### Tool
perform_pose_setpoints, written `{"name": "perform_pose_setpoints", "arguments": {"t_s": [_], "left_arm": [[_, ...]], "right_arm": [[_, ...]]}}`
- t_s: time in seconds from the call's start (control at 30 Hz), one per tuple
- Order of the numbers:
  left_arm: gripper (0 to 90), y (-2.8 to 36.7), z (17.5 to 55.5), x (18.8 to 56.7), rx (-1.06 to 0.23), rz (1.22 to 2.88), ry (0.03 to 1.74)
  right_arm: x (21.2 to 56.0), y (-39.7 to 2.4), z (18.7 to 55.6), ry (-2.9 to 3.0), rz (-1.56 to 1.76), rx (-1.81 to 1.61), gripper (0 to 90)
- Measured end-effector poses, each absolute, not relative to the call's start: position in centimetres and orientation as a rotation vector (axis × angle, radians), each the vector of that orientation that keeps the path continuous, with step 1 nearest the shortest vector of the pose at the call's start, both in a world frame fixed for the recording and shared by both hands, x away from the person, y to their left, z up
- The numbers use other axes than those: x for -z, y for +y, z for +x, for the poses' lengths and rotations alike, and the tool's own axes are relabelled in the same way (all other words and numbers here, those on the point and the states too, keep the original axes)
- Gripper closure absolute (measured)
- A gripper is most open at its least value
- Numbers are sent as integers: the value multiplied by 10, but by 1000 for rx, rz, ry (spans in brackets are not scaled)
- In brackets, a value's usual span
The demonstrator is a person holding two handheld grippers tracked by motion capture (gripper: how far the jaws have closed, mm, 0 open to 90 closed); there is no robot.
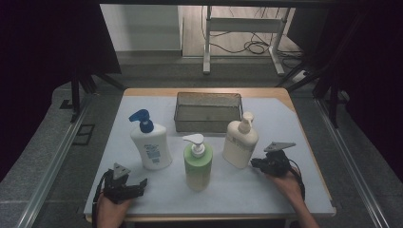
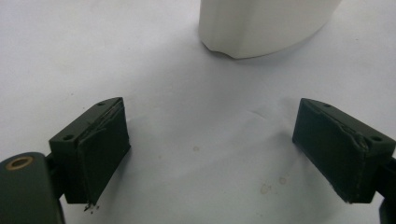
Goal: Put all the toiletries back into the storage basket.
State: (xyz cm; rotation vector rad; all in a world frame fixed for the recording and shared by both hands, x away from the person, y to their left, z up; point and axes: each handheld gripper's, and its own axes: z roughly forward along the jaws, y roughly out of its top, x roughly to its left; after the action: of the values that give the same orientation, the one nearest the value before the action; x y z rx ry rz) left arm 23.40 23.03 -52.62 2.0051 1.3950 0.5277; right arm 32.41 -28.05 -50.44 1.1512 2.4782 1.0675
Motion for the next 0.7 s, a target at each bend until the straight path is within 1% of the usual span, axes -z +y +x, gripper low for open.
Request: {"name": "perform_pose_setpoints", "arguments": {"t_s": [0.27, 0.43, 0.47, 0.5, 0.6, 0.67, 0.7], "left_arm": [[103, 230, 234, 526, -529, 2004, 1395], [103, 230, 234, 526, -529, 2003, 1395], [103, 230, 234, 526, -529, 2003, 1395], [103, 230, 234, 526, -529, 2003, 1395], [103, 230, 234, 526, -529, 2003, 1395], [103, 230, 234, 526, -529, 2003, 1395], [103, 230, 234, 526, -529, 2003, 1395]], "right_arm": [[486, -291, 304, 2453, 1128, -1118, 752], [471, -292, 295, 2445, 1113, -1146, 641], [471, -292, 295, 2445, 1113, -1146, 641], [467, -291, 293, 2443, 1106, -1156, 607], [463, -289, 291, 2440, 1103, -1168, 590], [458, -287, 290, 2436, 1088, -1181, 552], [458, -287, 290, 2436, 1088, -1181, 552]]}}
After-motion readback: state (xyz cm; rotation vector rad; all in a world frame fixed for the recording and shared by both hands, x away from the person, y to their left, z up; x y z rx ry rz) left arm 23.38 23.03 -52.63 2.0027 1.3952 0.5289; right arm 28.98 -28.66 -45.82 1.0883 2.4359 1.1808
